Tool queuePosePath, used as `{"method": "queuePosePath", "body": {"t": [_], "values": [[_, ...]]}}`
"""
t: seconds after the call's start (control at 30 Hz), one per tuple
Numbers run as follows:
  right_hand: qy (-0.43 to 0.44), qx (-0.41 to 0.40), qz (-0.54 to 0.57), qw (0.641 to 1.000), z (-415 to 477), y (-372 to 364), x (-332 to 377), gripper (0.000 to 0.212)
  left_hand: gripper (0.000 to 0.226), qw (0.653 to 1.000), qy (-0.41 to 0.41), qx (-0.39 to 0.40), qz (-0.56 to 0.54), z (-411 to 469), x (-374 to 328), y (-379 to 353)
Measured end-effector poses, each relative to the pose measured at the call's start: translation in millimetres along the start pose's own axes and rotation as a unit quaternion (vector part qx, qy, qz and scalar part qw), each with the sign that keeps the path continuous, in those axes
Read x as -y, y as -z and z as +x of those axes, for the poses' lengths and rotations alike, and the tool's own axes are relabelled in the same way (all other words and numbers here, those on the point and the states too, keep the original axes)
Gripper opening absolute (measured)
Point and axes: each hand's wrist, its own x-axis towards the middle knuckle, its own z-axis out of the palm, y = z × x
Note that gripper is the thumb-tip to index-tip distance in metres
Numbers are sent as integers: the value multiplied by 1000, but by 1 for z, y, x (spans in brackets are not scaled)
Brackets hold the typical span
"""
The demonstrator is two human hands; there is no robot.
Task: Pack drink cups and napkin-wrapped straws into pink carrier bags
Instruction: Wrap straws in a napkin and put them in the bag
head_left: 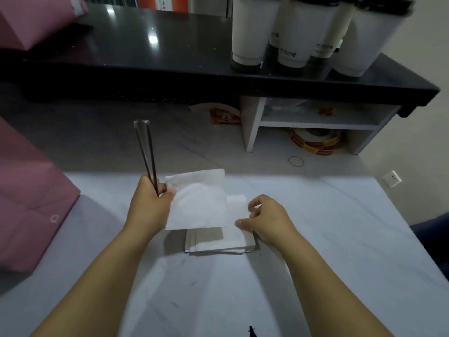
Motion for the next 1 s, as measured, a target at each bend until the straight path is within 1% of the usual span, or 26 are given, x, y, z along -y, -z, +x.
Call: {"method": "queuePosePath", "body": {"t": [0.07,0.17,0.33,0.43,0.5,0.57,0.63,0.7,0.77,0.8,0.9,1.0], "values": [[-5,-10,4,1000,1,0,0,46,33,1000,0,2,3,-2,-1,0],[-11,-12,47,999,2,2,-2,40,31,1000,2,8,4,-3,0,0],[17,-32,64,997,3,7,-8,8,33,1000,-1,23,-3,-3,1,-4],[32,-99,58,993,4,16,-9,7,34,999,-1,41,1,-2,3,-8],[49,-160,97,981,2,24,-7,9,35,999,7,49,13,-2,4,-11],[69,-216,151,962,-1,32,-3,8,32,998,18,52,25,-2,3,-14],[82,-246,191,947,-3,37,2,5,27,998,26,56,27,-2,3,-15],[80,-227,244,939,-4,39,8,4,22,997,37,62,21,-3,1,-16],[68,-166,300,937,-7,36,14,5,22,996,54,67,8,-4,-1,-15],[62,-132,309,940,-8,33,16,5,24,996,61,70,-3,-4,-1,-14],[55,-42,274,959,-10,20,19,2,34,993,74,80,-48,-3,0,-10],[58,12,216,975,-13,4,21,6,35,994,45,96,-19,-5,1,-8]]}}
